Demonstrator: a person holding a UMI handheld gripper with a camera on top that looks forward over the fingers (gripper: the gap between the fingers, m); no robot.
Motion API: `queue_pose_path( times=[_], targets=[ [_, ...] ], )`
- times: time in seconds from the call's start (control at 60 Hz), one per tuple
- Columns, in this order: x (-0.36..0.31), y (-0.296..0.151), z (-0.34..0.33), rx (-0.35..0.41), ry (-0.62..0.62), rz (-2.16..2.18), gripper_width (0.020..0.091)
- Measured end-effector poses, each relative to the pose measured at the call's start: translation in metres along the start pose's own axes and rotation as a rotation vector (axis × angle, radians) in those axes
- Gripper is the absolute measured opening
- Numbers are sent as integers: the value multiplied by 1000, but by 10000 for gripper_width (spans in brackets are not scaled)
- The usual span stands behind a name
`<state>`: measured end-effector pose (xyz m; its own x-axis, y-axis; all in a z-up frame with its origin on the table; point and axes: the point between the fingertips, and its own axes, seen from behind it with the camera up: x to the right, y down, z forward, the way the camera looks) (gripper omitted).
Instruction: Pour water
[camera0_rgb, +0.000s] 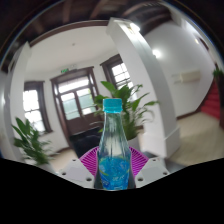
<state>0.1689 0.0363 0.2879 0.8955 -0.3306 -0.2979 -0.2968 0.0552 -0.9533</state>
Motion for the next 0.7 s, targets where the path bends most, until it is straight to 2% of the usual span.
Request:
queue_pose_path(
  times=[0.033,0.15,0.3,0.467,0.6,0.633,0.7],
  targets=[
    [30,0,9,24,50,-75,405],
    [94,-12,14,2,218,-224,404],
    [169,22,29,-60,339,-283,405],
    [223,68,42,-100,364,-287,405],
    [229,108,65,-121,307,-296,400],
    [227,102,65,-86,300,-305,408],
    [228,102,62,-91,303,-297,408]
  ],
)
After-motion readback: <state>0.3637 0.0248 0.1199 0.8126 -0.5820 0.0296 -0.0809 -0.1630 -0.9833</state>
